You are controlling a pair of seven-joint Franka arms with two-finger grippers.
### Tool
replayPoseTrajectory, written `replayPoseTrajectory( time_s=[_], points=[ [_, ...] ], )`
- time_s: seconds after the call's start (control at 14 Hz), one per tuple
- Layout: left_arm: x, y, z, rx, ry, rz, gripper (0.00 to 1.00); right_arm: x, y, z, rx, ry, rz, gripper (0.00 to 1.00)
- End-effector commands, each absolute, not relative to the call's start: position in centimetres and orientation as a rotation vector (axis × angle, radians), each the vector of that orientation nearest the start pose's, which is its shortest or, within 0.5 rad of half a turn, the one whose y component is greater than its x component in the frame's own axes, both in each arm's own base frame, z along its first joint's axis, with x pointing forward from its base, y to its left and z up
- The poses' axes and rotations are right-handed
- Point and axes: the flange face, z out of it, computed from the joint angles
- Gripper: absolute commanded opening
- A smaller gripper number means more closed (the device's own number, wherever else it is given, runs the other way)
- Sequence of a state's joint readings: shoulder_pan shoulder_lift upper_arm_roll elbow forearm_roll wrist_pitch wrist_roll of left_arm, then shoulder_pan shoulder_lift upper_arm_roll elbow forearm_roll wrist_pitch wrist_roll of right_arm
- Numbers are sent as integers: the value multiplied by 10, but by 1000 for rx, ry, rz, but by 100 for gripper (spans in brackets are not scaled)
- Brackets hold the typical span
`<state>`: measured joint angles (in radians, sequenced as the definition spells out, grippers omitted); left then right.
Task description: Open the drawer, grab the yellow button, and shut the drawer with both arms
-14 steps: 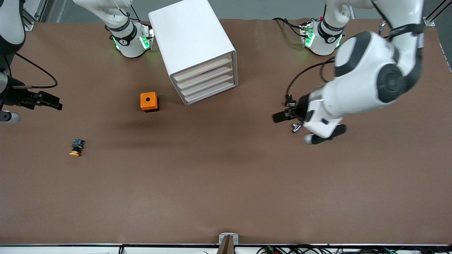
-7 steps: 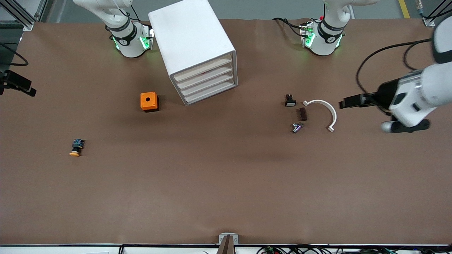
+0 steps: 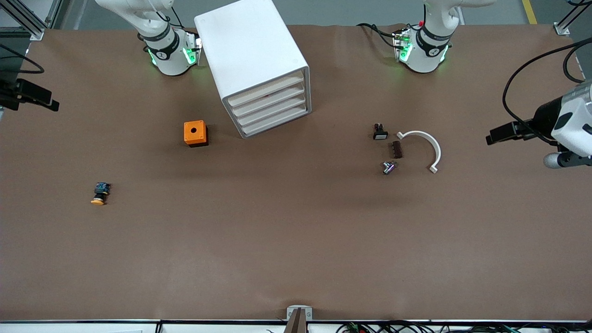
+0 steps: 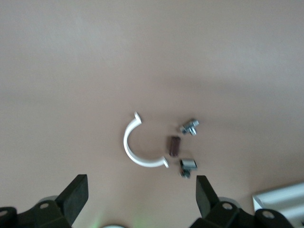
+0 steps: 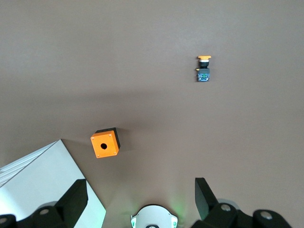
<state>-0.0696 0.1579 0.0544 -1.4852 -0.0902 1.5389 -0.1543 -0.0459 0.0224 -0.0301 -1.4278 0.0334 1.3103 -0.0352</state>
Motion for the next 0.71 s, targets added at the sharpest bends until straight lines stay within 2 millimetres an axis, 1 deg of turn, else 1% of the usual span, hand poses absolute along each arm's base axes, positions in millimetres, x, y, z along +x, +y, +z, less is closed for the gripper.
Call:
replayPoseTrajectory(
  time_s=[0.0, 0.07, 0.14, 0.28, 0.36, 0.5, 0.64],
  points=[
    [591, -2, 568, -3185, -188, 59, 100, 516, -29, 676, -3108, 54, 201, 100],
    [592, 3, 571, -3184, -200, 29, 100, 511, -30, 678, -3105, 58, 208, 100],
    [591, 8, 579, -3181, -208, 1, 100, 507, -30, 676, -3104, 61, 218, 100],
    [586, 10, 608, -3154, -196, -87, 100, 501, -31, 674, -3100, 70, 232, 100],
    [584, 9, 619, -3155, -195, -116, 100, 494, -30, 673, -3097, 67, 236, 100],
    [579, 8, 627, -3155, -200, -123, 100, 484, -32, 668, -3092, 73, 243, 100],
    [567, 7, 637, -3159, -199, -86, 100, 482, -36, 666, -3086, 81, 249, 100]
  ],
)
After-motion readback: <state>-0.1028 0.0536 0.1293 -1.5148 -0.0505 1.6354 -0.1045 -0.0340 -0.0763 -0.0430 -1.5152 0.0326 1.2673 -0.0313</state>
